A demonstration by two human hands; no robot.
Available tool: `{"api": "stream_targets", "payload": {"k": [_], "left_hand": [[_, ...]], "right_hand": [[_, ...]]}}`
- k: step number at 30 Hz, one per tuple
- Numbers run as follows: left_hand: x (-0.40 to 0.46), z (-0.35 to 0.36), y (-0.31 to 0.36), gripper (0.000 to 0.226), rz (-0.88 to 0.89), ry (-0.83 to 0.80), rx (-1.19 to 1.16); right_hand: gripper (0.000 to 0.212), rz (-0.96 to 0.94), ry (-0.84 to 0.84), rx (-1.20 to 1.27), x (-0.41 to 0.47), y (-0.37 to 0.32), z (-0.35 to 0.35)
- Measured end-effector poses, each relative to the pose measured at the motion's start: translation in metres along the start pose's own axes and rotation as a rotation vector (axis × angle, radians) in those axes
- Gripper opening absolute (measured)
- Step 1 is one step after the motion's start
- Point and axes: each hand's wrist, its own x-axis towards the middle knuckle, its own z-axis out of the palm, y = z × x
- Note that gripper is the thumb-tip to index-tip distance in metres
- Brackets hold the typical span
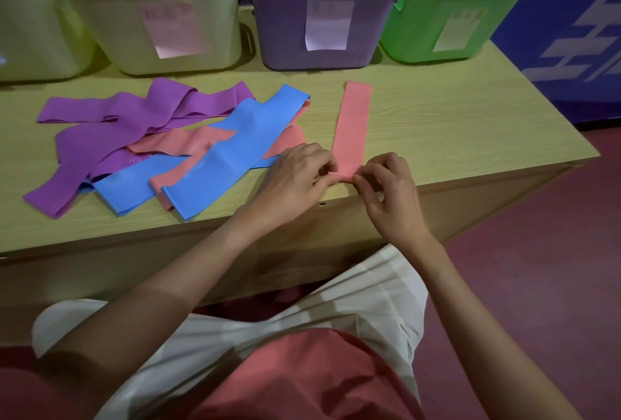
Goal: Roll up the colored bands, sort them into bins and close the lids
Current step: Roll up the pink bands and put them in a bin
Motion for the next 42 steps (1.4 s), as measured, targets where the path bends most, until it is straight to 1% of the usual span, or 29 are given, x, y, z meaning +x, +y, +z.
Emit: {"api": "stream_targets", "payload": {"k": [4,6,8,10,12,14,17,24,28,32,34,42], "left_hand": [[-0.002,0.003,0.0,0.01,0.013,0.01,0.02],[-0.002,0.004,0.001,0.01,0.004,0.015,0.021],[-0.001,0.004,0.002,0.011,-0.005,0.013,0.02],[-0.001,0.004,0.004,0.012,-0.017,0.016,0.031],[-0.001,0.005,0.006,0.012,-0.031,0.021,0.055],[0.0,0.005,0.008,0.013,-0.051,0.022,0.086],[0.001,0.004,0.01,0.014,-0.047,0.046,0.135],[-0.001,0.006,0.01,0.018,-0.026,0.115,0.183],[-0.002,0.006,0.007,0.018,0.053,0.08,0.178],[-0.001,0.004,0.004,0.011,0.076,0.069,0.171],[-0.001,0.004,0.003,0.011,0.091,0.058,0.174],[0.002,0.004,0.0,0.009,0.082,0.029,0.163]], "right_hand": [[0.018,0.03,0.009,0.032,-0.003,-0.003,0.001],[0.016,0.039,0.026,0.045,-0.005,-0.003,0.002],[0.014,0.046,0.064,0.062,-0.007,-0.003,0.004],[0.016,0.052,0.117,0.085,-0.007,-0.005,0.004],[0.011,0.025,0.135,0.075,-0.007,-0.005,0.005],[0.006,-0.019,0.127,0.041,-0.009,-0.004,0.004],[0.007,-0.049,0.122,0.015,-0.008,-0.001,0.004],[0.012,-0.034,0.056,0.02,-0.001,0.003,0.005],[0.013,-0.022,0.017,0.006,0.004,0.003,0.0],[0.013,-0.021,-0.009,-0.012,0.006,0.0,-0.001],[0.014,-0.023,-0.018,-0.014,0.004,-0.001,-0.001],[0.016,-0.042,0.008,-0.006,-0.001,-0.003,-0.003]]}}
